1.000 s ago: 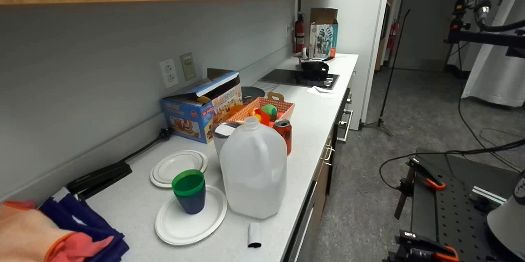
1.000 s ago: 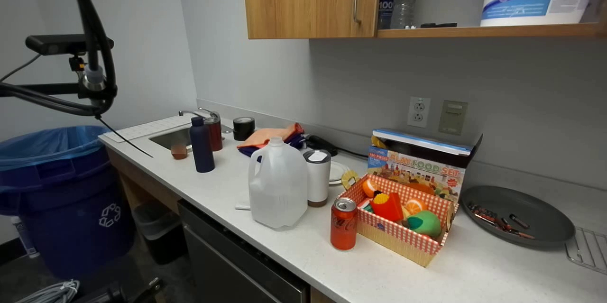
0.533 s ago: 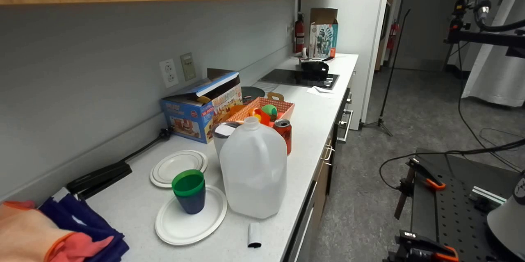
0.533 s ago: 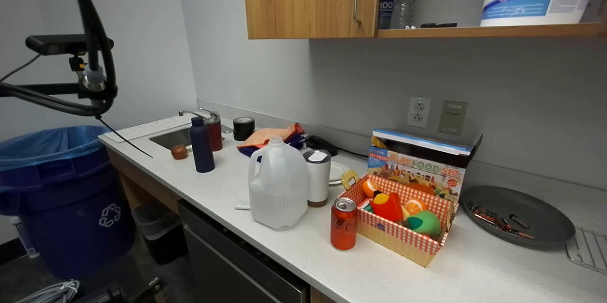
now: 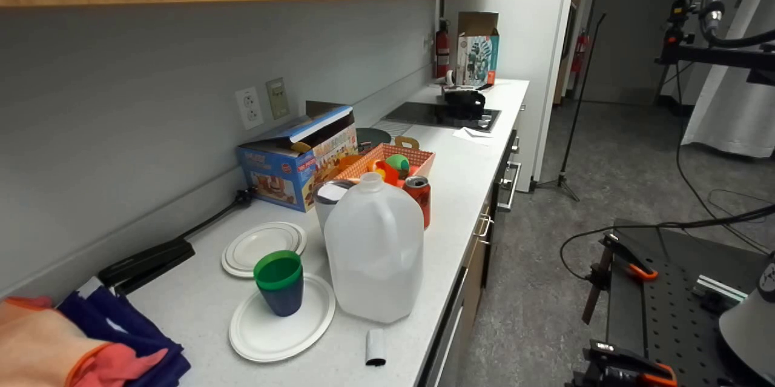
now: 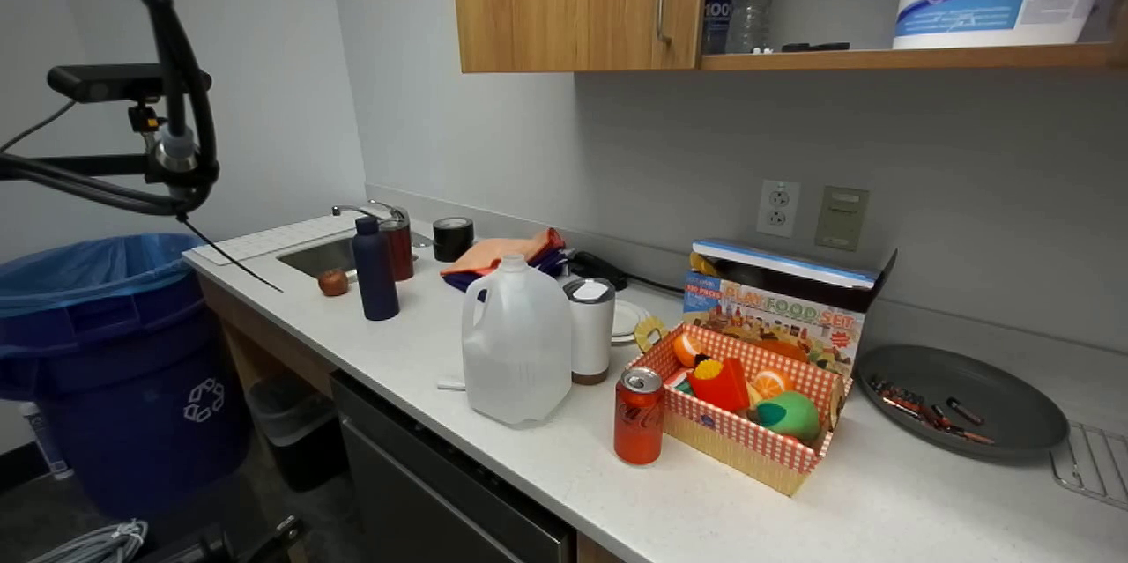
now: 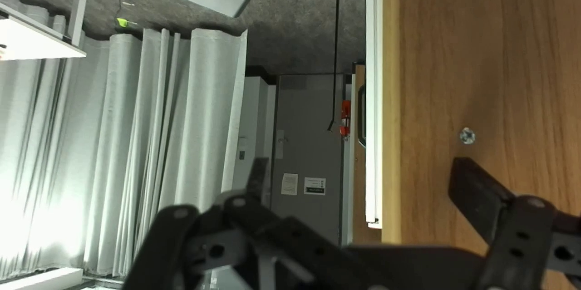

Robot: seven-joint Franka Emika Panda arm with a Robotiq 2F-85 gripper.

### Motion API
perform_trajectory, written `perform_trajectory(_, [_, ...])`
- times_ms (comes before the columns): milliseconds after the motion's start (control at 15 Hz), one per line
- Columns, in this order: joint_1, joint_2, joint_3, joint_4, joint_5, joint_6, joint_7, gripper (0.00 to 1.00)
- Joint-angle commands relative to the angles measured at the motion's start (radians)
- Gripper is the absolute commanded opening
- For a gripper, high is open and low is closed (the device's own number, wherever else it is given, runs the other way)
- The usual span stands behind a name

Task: Open the top right cabinet door

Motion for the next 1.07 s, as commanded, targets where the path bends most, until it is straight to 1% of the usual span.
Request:
perform_trajectory(0, [0.024, 0.011, -0.009, 0.011, -0.066, -0.065, 0.061, 1.0])
perform_trajectory(400, [0.041, 0.028, -0.012, 0.016, -0.144, -0.146, 0.143, 1.0])
perform_trajectory(867, [0.069, 0.045, -0.013, 0.027, -0.145, -0.285, 0.141, 1.0])
perform_trajectory(933, [0.084, 0.028, -0.032, 0.006, -0.136, -0.249, 0.125, 1.0])
perform_trajectory(1000, [0.087, 0.028, -0.032, 0.006, -0.136, -0.262, 0.125, 1.0])
